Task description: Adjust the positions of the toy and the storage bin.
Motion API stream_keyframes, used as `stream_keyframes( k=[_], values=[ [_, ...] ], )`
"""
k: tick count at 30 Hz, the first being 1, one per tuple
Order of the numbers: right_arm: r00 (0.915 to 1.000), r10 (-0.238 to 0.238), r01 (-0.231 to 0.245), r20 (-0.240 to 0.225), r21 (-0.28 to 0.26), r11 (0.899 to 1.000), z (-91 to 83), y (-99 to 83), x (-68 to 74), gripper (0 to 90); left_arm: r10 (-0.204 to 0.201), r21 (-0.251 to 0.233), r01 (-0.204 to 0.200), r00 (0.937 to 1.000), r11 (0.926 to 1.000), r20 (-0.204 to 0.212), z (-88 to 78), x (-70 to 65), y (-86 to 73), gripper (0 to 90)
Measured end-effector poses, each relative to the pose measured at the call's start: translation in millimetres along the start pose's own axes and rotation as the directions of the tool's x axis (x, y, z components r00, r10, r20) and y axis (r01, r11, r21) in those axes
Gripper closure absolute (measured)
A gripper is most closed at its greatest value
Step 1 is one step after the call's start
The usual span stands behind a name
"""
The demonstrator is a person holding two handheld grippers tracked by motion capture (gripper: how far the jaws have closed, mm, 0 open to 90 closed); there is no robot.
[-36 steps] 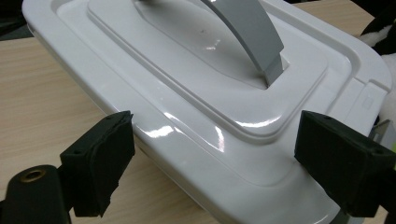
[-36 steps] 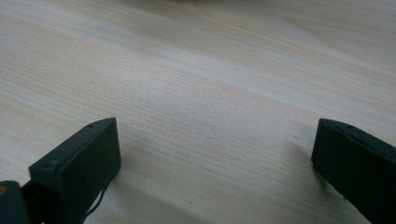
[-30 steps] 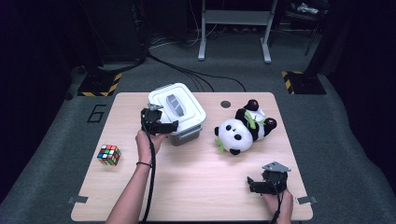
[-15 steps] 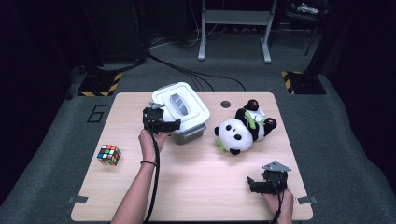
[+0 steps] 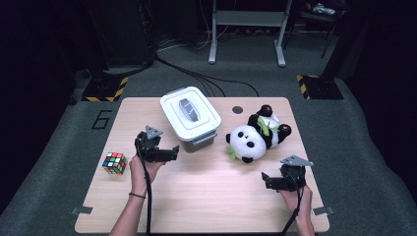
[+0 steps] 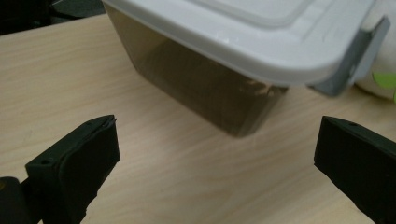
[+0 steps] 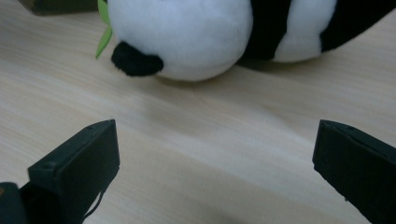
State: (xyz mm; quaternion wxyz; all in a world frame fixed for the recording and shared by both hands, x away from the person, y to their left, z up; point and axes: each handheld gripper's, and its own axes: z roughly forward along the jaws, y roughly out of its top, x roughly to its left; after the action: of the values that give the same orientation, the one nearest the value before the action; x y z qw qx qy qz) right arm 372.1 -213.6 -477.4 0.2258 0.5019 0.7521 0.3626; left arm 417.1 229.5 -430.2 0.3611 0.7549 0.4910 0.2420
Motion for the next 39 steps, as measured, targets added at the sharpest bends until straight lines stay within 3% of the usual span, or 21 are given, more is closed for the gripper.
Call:
stream_keyframes(
  k=[2,3,9,10,11,16,25,28,31,32,37,39],
  values=[
    [1.0000,-0.006,0.006,0.001,0.001,1.000,1.4,10.6,-0.1,0.0,0.007,0.009,-0.007,1.0000,0.9999,-0.003,-0.5,-1.9,-8.4,0.2],
    [0.9999,-0.016,0.016,0.000,-0.001,1.000,2.2,13.8,-0.4,0.0,0.020,0.030,-0.020,0.9998,0.9994,0.003,-1.3,-4.8,-21.7,0.2],
    [0.9995,-0.032,0.032,-0.004,-0.018,0.999,10.6,38.4,0.7,0.0,0.058,0.083,-0.058,0.9983,0.9949,0.008,2.6,-15.8,-64.3,0.2],
    [0.9992,-0.040,0.040,0.000,-0.019,0.999,12.0,42.9,0.2,0.0,0.058,0.083,-0.058,0.9983,0.9949,0.008,2.6,-15.8,-64.3,0.2],
    [0.9993,-0.038,0.038,-0.002,-0.011,0.999,14.2,48.6,-0.4,0.0,0.084,0.111,-0.085,0.9963,0.9901,0.017,2.8,-17.1,-77.5,0.2],
    [0.9982,-0.060,0.060,0.005,-0.017,0.998,22.3,69.3,-3.1,0.0,0.070,0.140,-0.071,0.9975,0.9876,0.009,1.6,-16.8,-94.0,0.0],
    [0.9971,-0.068,0.069,0.035,-0.016,0.998,34.6,104.0,-13.2,5.8,0.077,0.121,-0.072,0.9965,0.9900,-0.032,-1.0,-22.5,-108.3,0.1],
    [0.9977,-0.058,0.059,0.035,-0.006,0.998,44.4,121.4,-22.5,14.6,0.065,0.130,-0.061,0.9974,0.9897,-0.030,-0.5,-23.4,-114.9,0.1],
    [0.9977,-0.057,0.056,0.037,0.013,0.998,48.9,126.5,-25.9,20.8,0.063,0.134,-0.058,0.9976,0.9892,-0.028,0.4,-22.8,-117.7,0.1],
    [0.9980,-0.050,0.048,0.038,0.041,0.998,54.0,130.0,-28.6,28.4,0.051,0.136,-0.048,0.9985,0.9896,-0.020,1.4,-22.8,-120.5,0.1],
    [0.9975,-0.048,0.042,0.052,0.118,0.992,66.6,128.3,-32.4,42.9,0.035,0.125,-0.033,0.9993,0.9916,-0.014,0.4,-20.8,-123.2,0.1],
    [0.9971,-0.054,0.046,0.054,0.133,0.990,69.2,126.5,-32.1,47.9,0.001,0.104,-0.001,1.0000,0.9945,-0.005,0.7,-19.1,-126.8,0.1]
  ],
)
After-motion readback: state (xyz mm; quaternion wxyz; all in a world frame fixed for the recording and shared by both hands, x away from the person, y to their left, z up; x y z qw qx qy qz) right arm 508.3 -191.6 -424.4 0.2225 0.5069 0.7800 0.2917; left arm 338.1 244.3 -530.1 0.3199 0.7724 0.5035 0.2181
